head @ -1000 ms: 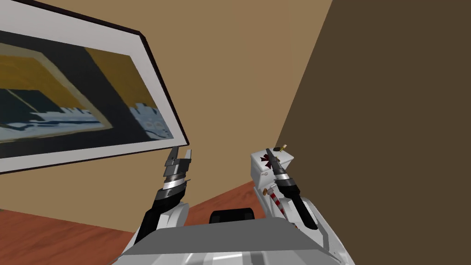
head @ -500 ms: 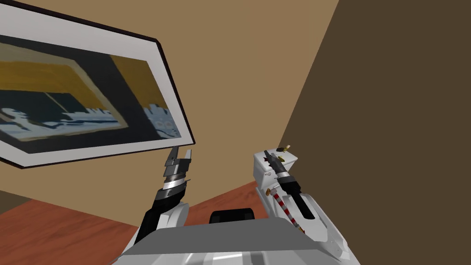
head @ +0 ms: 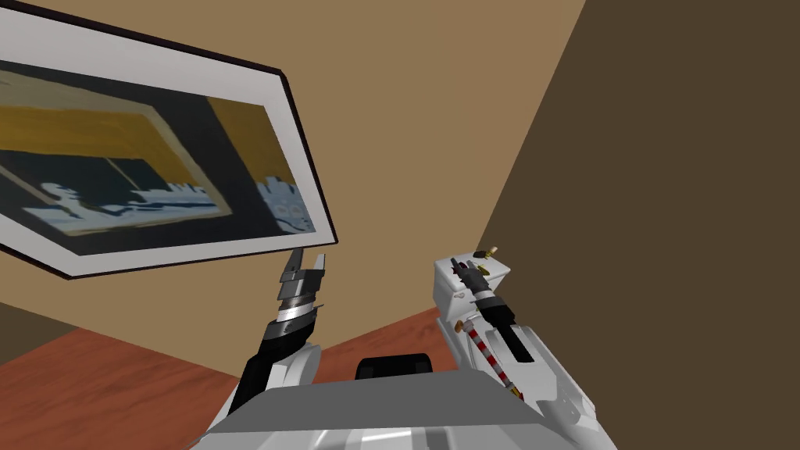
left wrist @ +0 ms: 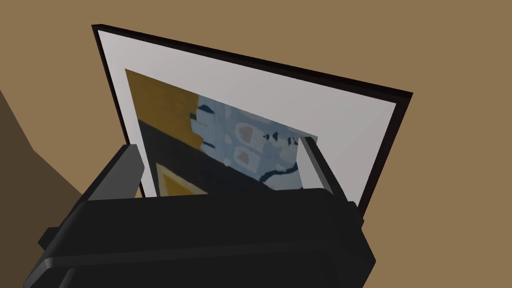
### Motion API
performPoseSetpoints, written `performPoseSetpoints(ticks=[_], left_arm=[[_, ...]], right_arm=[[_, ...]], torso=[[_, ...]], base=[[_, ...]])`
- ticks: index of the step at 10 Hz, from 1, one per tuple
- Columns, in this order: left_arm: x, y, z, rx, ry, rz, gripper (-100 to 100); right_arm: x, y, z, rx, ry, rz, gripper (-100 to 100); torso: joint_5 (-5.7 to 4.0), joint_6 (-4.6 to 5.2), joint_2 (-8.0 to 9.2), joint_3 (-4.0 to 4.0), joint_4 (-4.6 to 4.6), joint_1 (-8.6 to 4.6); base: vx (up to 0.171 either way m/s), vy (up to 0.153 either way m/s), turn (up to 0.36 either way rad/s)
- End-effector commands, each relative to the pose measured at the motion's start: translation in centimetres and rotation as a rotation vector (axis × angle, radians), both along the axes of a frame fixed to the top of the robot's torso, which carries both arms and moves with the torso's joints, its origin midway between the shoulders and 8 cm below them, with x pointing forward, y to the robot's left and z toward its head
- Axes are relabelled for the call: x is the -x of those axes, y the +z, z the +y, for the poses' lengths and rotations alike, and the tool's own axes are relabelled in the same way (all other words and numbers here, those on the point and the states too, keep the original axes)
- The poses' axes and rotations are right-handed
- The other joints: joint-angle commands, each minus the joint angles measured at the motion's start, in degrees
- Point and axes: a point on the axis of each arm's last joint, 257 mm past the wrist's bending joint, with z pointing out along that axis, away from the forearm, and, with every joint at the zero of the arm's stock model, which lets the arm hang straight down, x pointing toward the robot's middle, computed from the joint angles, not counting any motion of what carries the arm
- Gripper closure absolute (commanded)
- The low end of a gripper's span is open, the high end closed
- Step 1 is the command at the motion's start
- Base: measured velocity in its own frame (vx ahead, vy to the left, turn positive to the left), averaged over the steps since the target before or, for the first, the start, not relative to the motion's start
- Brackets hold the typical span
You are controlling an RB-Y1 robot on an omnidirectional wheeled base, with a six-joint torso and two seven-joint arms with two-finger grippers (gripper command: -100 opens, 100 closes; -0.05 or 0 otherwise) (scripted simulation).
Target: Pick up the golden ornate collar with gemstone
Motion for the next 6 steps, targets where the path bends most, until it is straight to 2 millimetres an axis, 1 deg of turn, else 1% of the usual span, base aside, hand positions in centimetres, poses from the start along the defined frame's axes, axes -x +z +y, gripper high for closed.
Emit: performPoseSetpoints(ticks=[1,4,5,6], left_arm=[[0.0,0.0,0.0,0.0,0.0,0.0,0],[0.0,0.0,0.0,0.0,0.0,0.0,0],[0.0,0.0,0.0,0.0,0.0,0.0,0],[0.0,0.0,0.0,0.0,0.0,0.0,0]], right_arm=[[-0.3,-1.0,-1.2,0.085,-0.036,0.028,-100],[-0.9,-3.4,-4.8,0.28,-0.126,0.106,-100],[-0.9,-3.4,-4.8,0.283,-0.127,0.106,-100],[-0.9,-4.1,-6.1,0.347,-0.156,0.134,-100]], torso=[[0.0,0.0,0.0,0.0,0.0,0.0],[0.0,0.0,0.04,0.02,0.01,0.01],[0.01,0.0,0.05,0.03,0.01,0.0],[0.0,0.0,0.02,0.02,0.01,-0.02]], base=[[-0.021,0.03,0.035],[-0.024,0.044,0.052],[-0.013,0.032,0.012],[-0.007,0.032,0.031]])
